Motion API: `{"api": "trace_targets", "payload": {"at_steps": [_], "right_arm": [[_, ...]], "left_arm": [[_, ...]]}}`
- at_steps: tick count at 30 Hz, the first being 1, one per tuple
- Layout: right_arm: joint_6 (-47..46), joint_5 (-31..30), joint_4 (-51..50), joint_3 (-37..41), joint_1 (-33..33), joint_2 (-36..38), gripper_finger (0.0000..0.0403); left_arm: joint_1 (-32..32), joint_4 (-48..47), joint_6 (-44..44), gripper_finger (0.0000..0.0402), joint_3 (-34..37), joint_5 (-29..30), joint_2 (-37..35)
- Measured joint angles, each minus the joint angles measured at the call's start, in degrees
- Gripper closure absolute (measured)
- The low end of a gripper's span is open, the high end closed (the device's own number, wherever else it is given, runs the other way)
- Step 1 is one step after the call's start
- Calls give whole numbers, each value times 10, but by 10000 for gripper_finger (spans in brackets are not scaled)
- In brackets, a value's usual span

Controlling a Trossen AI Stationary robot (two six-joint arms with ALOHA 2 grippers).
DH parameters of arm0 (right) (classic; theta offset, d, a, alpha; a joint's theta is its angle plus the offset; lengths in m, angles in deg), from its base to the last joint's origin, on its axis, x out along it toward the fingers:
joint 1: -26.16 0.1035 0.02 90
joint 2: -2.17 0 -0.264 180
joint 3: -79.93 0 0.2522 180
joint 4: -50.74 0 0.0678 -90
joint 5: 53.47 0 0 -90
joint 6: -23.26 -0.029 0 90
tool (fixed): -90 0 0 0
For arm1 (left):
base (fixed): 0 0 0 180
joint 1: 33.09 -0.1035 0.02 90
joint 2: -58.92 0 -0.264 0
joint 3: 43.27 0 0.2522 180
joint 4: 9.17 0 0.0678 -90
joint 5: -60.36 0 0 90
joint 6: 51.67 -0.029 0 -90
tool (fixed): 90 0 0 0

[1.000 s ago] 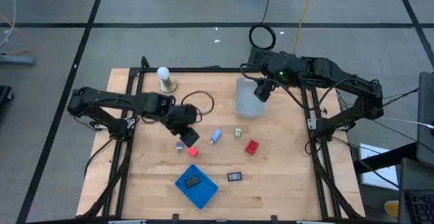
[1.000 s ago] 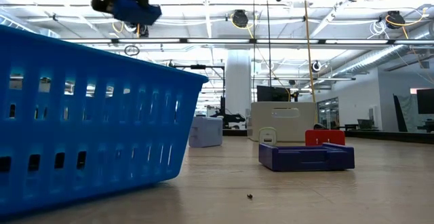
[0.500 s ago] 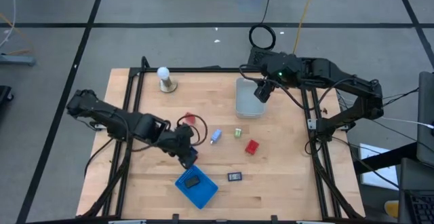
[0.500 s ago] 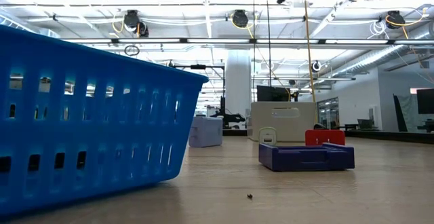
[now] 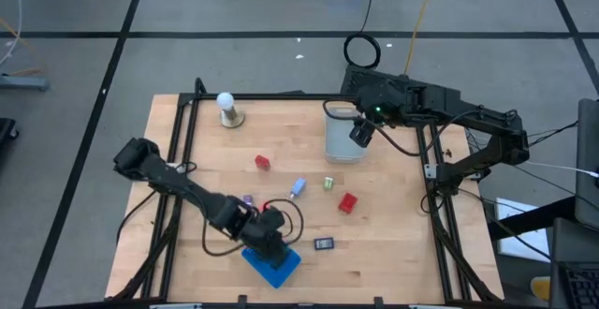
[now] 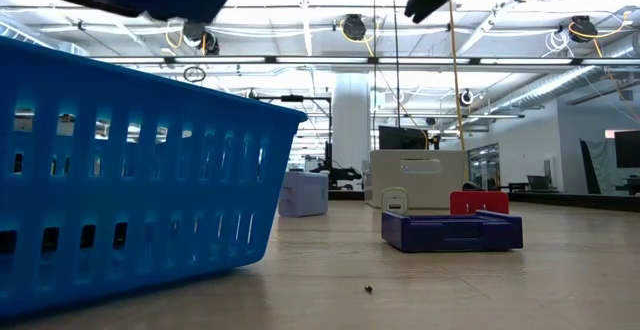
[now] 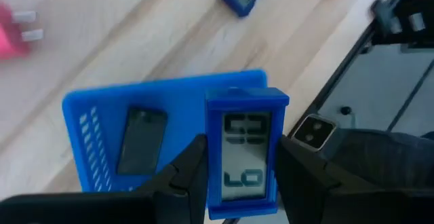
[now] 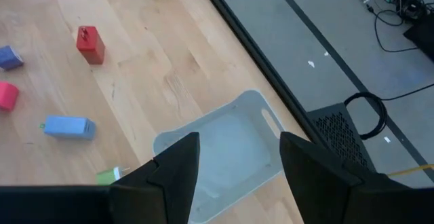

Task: Pick & Place Office items
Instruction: Put the top blue digital timer into the blue bin

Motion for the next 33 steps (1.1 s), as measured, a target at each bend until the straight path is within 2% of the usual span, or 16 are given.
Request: {"api": "trace_targets", "payload": {"at_steps": [9,21,28,33], "right_arm": [[2,0,1,3,0,0,206],[2,1,1,3,0,0,206],[2,1,1,3,0,0,206],[2,1,1,3,0,0,206]], "left_arm": [[26,-10,49,266,0,19,35],[22,-11,49,266,0,4,89],[22,-60,48,266,0,4,97],[18,-84,48,266,0,24,96]]}}
